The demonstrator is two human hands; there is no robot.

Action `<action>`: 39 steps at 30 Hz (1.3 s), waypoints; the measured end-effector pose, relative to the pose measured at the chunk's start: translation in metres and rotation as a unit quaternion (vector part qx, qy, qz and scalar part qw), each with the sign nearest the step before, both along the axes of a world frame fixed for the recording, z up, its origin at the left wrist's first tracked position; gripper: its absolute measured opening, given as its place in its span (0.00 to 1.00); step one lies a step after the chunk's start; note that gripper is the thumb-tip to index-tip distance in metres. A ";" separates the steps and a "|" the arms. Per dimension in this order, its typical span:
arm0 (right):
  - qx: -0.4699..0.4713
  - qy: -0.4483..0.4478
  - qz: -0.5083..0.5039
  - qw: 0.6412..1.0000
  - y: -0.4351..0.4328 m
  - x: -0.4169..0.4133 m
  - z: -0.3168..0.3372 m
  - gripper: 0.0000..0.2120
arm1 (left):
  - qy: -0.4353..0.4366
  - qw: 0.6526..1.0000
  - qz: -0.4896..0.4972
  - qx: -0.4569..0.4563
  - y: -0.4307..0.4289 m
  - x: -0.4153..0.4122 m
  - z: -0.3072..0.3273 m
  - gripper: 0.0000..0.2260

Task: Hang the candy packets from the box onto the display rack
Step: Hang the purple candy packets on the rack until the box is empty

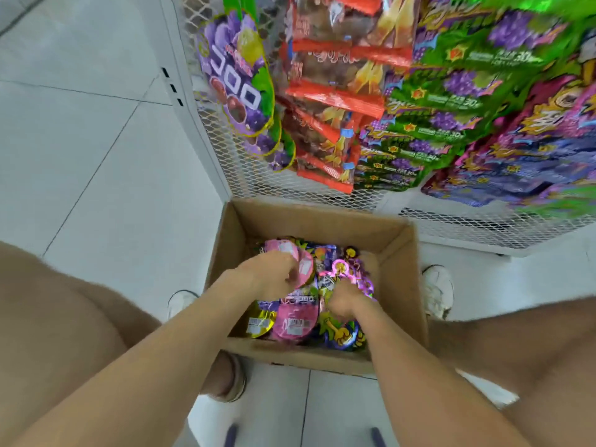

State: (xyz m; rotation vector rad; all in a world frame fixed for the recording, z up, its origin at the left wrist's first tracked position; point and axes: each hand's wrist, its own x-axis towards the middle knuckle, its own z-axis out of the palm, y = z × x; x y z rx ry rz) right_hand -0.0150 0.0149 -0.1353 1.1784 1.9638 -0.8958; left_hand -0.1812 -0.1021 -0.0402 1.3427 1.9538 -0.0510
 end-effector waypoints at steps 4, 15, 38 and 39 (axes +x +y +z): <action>-0.011 0.010 -0.093 0.996 -0.036 -0.016 -0.027 0.08 | 0.028 0.998 -0.002 -0.057 -0.012 -0.011 -0.033 0.10; -0.106 0.067 -0.151 0.981 0.004 -0.026 0.024 0.11 | 0.001 0.996 0.024 -0.089 -0.009 -0.013 -0.018 0.17; 0.093 0.380 0.042 0.919 0.038 -0.014 0.273 0.31 | -0.307 0.880 0.294 0.213 -0.027 -0.018 0.182 0.11; 0.091 0.413 0.021 0.906 0.038 -0.017 0.274 0.31 | -0.305 0.878 0.290 0.229 -0.027 -0.022 0.189 0.11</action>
